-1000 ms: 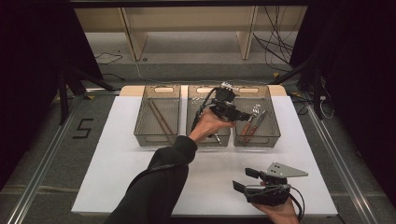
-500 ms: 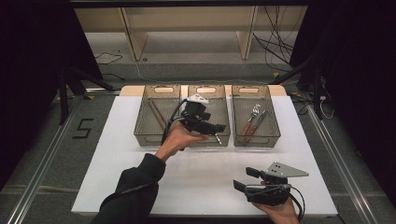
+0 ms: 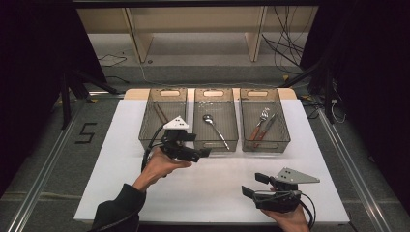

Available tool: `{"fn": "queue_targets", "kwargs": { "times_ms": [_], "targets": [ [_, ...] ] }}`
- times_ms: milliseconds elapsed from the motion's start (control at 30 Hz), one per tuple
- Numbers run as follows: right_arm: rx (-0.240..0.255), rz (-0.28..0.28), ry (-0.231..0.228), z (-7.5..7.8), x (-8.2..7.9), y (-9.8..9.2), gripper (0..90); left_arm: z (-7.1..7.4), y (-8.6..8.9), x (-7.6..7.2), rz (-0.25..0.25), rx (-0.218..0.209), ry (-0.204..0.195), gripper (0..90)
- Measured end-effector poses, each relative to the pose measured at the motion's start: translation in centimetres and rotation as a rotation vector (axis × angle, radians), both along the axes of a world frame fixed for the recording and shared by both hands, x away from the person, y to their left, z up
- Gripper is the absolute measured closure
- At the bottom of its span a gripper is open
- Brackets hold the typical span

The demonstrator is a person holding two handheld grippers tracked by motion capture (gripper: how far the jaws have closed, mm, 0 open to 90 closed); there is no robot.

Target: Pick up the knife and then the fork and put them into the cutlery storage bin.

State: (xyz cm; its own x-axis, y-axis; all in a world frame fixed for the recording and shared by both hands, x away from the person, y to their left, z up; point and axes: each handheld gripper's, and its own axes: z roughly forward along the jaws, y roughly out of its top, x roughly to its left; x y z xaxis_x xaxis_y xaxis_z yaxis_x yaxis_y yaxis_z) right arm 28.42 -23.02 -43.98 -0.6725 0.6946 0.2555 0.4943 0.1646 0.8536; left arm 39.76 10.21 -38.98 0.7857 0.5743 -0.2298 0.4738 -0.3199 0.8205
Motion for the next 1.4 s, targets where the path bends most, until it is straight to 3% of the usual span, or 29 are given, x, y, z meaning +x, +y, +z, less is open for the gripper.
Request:
{"fn": "queue_targets", "kwargs": {
  "times_ms": [167,267,567,867,967,1133,1300,1400],
  "targets": [
    [0.003,-0.002,0.001,0.0,0.0,0.0,28.0,-0.9,2.0,-1.5,0.018,-0.002,-0.011,15.8],
    [0.004,-0.002,-0.004,0.1,-0.1,0.0,27.7,-1.5,3.1,-2.5,0.032,-0.031,-0.009,15.7],
    [0.006,0.0,-0.018,0.1,-0.1,0.0,26.0,-2.9,5.5,-4.8,0.052,-0.059,-0.048,15.0],
    [0.001,-0.007,-0.037,0.0,-0.1,0.0,25.6,-3.6,7.0,-6.1,0.064,-0.066,-0.059,14.6],
    [-0.002,-0.009,-0.037,-0.1,-0.1,0.0,25.6,-4.2,7.3,-6.6,0.078,-0.059,-0.044,14.6],
    [-0.007,-0.014,-0.039,-0.1,-0.1,0.1,25.6,-4.7,7.3,-7.6,0.071,-0.013,-0.064,14.3],
    [-0.01,-0.01,-0.047,-0.2,-0.2,0.2,25.5,-4.9,7.7,-8.3,0.078,-0.044,-0.057,13.8],
    [-0.01,-0.013,-0.045,-0.2,-0.2,0.1,25.5,-5.3,7.8,-8.6,0.083,-0.041,-0.046,13.7]
  ]
}}
